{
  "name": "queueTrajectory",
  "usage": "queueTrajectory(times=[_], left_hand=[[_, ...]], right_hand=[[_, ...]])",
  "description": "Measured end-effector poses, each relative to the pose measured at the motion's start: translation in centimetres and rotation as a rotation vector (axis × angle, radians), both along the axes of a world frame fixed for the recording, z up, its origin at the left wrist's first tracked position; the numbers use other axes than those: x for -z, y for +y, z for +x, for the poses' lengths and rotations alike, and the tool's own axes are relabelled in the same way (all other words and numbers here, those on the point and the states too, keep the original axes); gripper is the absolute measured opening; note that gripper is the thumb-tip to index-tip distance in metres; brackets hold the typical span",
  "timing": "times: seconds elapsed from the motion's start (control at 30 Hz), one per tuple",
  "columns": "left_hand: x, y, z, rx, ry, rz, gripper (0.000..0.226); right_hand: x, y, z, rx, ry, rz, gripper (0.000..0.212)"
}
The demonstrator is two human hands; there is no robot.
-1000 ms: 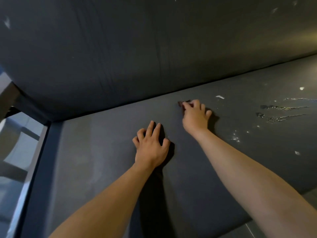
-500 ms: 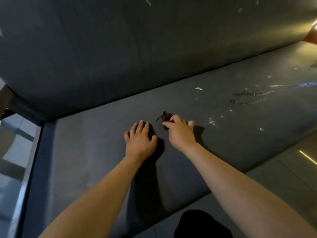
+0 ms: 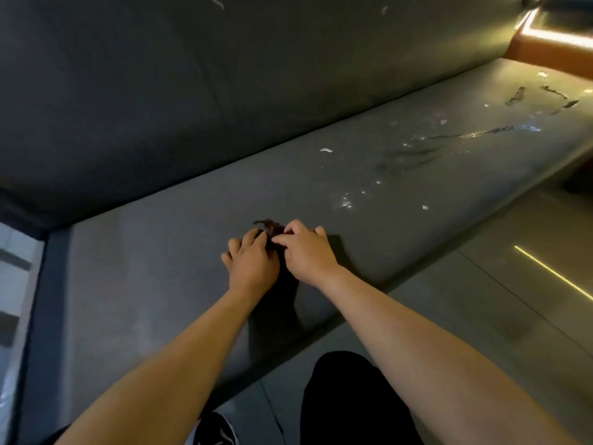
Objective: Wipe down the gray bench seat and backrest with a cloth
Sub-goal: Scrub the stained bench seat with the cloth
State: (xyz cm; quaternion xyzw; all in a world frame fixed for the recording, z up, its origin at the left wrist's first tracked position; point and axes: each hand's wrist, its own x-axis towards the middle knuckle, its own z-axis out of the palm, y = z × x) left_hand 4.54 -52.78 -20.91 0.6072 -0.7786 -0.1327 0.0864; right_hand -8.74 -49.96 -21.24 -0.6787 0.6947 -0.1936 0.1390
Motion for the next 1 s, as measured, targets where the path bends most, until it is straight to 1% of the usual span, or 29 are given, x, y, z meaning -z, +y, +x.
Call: queueTrajectory(times=[0.1, 0.2, 0.27, 0.3, 0.37, 0.43, 0.5, 0.53, 0.6, 0.67, 0.73, 0.83, 0.9, 1.0], left_hand=[[0.1, 1.4, -2.3, 0.08, 0.026, 0.038, 0.048], [0.4, 2.9, -4.4, 0.18, 0.021, 0.062, 0.057], [0.7, 3.5, -5.1, 0.218, -0.002, 0.061, 0.059], [0.9, 3.6, -5.2, 0.222, -0.015, 0.056, 0.059], [1.1, 3.8, -5.3, 0.215, -0.033, 0.031, 0.057], [1.2, 4.1, -5.3, 0.206, -0.058, 0.002, 0.056], [1.2, 4.5, -5.6, 0.188, -0.088, -0.034, 0.054], [1.0, 4.7, -5.9, 0.17, -0.083, -0.047, 0.053], [0.6, 5.4, -7.3, 0.173, -0.039, -0.069, 0.05], [0.5, 6.8, -9.3, 0.27, -0.002, -0.082, 0.051], [0.6, 8.2, -11.0, 0.358, 0.0, -0.06, 0.055], [1.3, 8.7, -11.7, 0.394, -0.051, -0.068, 0.058], [1.5, 8.4, -11.5, 0.395, -0.051, -0.063, 0.059], [1.9, 8.4, -11.5, 0.394, -0.057, -0.065, 0.059]], right_hand=[[0.1, 2.7, -4.4, 0.131, 0.009, -0.034, 0.042], [0.2, 5.0, -8.9, 0.364, -0.008, -0.037, 0.04], [0.2, 5.9, -9.5, 0.478, -0.022, -0.05, 0.038], [0.1, 6.0, -8.9, 0.498, -0.041, -0.063, 0.036], [0.2, 6.2, -6.5, 0.464, -0.122, -0.097, 0.033], [0.6, 7.0, -4.3, 0.356, -0.211, -0.122, 0.033], [1.2, 8.1, -3.5, 0.285, -0.257, -0.144, 0.035], [1.5, 8.7, -3.9, 0.277, -0.253, -0.159, 0.037], [1.7, 9.9, -5.3, 0.293, -0.177, -0.225, 0.039], [1.9, 10.8, -7.7, 0.38, -0.112, -0.278, 0.041], [2.2, 11.7, -11.5, 0.527, -0.091, -0.269, 0.043], [3.6, 13.4, -16.4, 0.749, -0.114, -0.225, 0.051], [4.6, 14.0, -16.4, 0.865, -0.242, -0.214, 0.058], [5.1, 13.6, -12.3, 0.913, -0.552, -0.269, 0.056]])
